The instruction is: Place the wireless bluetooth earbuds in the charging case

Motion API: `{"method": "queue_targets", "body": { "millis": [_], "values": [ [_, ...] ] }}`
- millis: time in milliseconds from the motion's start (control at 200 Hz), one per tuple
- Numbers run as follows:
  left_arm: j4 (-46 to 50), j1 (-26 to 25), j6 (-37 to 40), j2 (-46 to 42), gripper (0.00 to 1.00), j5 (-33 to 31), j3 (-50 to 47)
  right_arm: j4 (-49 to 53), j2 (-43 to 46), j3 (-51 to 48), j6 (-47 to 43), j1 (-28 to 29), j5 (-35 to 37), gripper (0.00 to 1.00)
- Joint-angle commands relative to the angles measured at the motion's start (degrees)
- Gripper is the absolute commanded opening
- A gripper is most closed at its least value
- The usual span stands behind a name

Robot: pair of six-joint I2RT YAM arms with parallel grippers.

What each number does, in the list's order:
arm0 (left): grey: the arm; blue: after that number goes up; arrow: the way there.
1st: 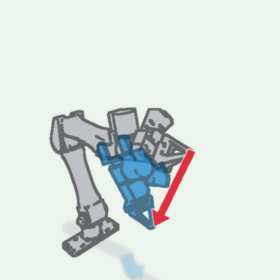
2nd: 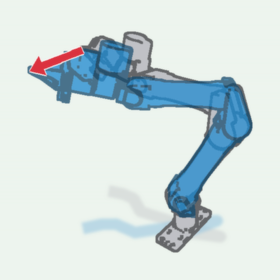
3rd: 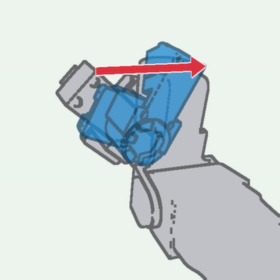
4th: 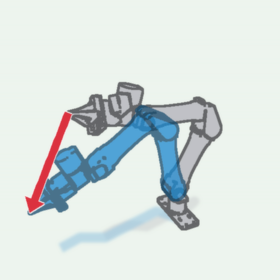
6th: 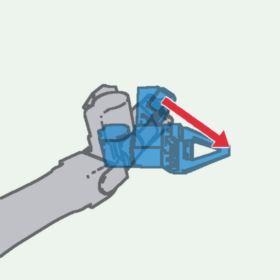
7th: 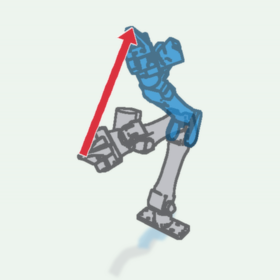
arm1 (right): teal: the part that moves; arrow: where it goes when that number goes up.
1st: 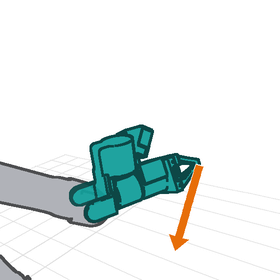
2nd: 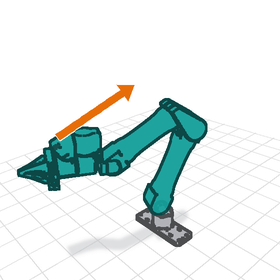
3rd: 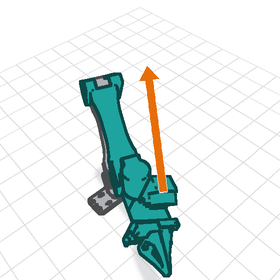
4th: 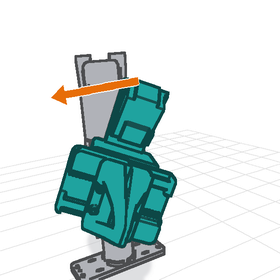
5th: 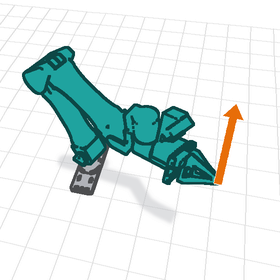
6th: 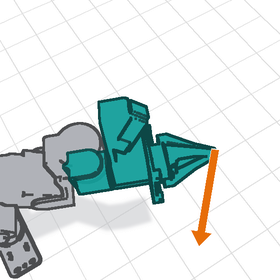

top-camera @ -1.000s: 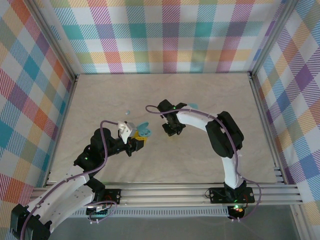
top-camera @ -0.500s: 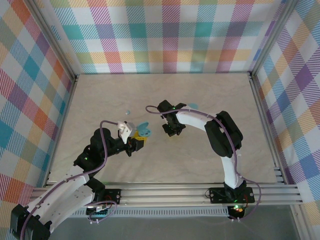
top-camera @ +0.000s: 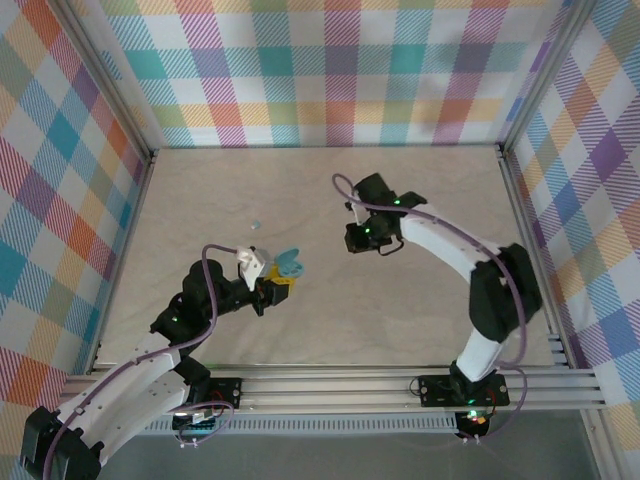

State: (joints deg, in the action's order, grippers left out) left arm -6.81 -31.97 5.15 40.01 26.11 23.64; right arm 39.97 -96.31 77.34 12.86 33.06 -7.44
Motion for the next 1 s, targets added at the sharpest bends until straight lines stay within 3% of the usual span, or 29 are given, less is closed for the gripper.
{"method": "queue_targets", "body": {
  "millis": [0, 130, 390, 995],
  "values": [
    [-5.61, -0.11, -0.32, -0.16, 0.14, 2.58, -0.22, 0.90, 5.74, -0.87, -1.25, 0.96, -11.87, 0.12],
    [-7.35, -0.11, 0.47, 0.78, 0.14, 3.31, -0.13, 0.04, 10.30, -1.25, -1.53, 1.75, -22.06, 0.12],
    [-10.47, -0.20, 0.50, 3.06, 0.13, 5.59, -0.43, -1.00, 14.80, 2.85, -4.28, 6.13, -28.02, 0.13],
    [-12.05, -0.29, -0.48, 1.67, 0.12, 8.86, -1.18, -2.61, 11.03, 5.80, -11.52, 10.89, -31.18, 0.13]
  ]
}}
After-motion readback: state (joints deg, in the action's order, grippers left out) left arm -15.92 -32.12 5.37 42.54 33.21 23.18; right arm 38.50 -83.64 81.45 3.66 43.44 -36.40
